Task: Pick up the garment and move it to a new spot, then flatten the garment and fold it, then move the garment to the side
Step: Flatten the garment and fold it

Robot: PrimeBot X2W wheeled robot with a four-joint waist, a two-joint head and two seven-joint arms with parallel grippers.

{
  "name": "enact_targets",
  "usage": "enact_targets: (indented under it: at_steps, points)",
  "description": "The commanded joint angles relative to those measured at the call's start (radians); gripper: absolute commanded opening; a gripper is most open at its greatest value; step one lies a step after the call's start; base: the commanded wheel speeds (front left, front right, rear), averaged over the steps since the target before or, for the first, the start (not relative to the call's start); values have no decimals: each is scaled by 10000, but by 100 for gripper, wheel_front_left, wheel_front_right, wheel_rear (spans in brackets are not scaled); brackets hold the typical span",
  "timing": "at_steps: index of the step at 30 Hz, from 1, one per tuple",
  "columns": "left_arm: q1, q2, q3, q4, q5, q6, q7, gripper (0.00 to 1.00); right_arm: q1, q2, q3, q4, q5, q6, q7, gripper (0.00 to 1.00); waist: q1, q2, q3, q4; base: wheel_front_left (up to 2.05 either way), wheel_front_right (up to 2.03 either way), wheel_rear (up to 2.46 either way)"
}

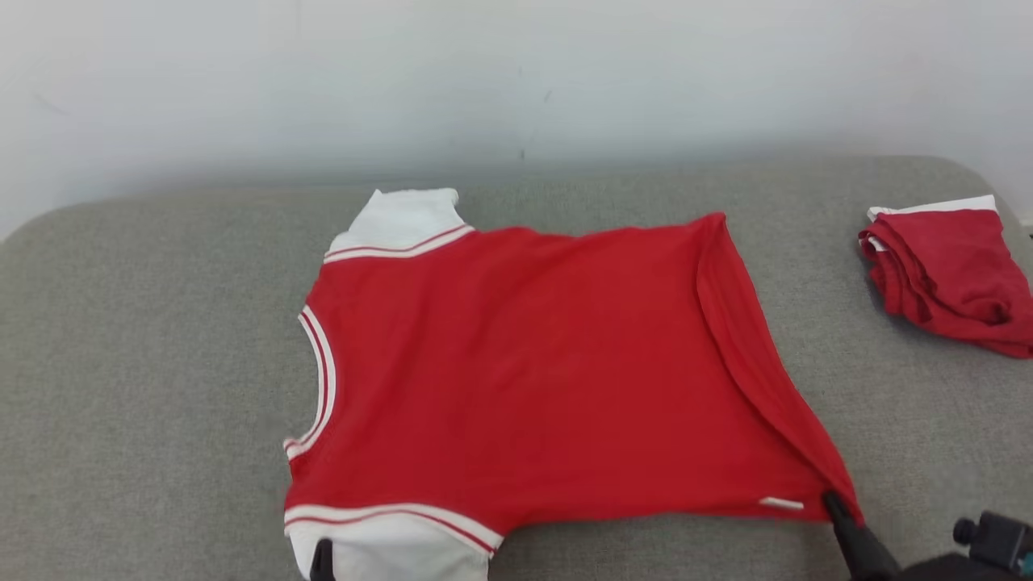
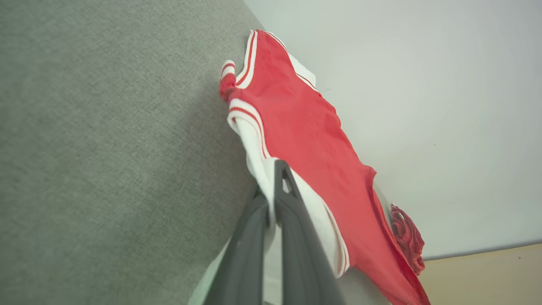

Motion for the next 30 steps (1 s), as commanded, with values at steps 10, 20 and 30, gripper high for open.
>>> enact_targets:
  at_steps: [10,20,30]
  points:
    - [1083,-116,-278,-162,-344,98,194,0,1649,569,-1441,-749,-988,-27,1195,0,2,2,-262,-3,0,0,0]
    - [95,85,-361,-363,-324,-96,626,0,1109,1747,-2750,-1745,-1302,-26,2930,0,2,2,169,4,0,0,0]
    - [-1881,162,-54,96,-664,-264,1307,0,-522,2688,-3923,-1365,-1651,-26,4600,0,2,2,578,-65,0,0,0]
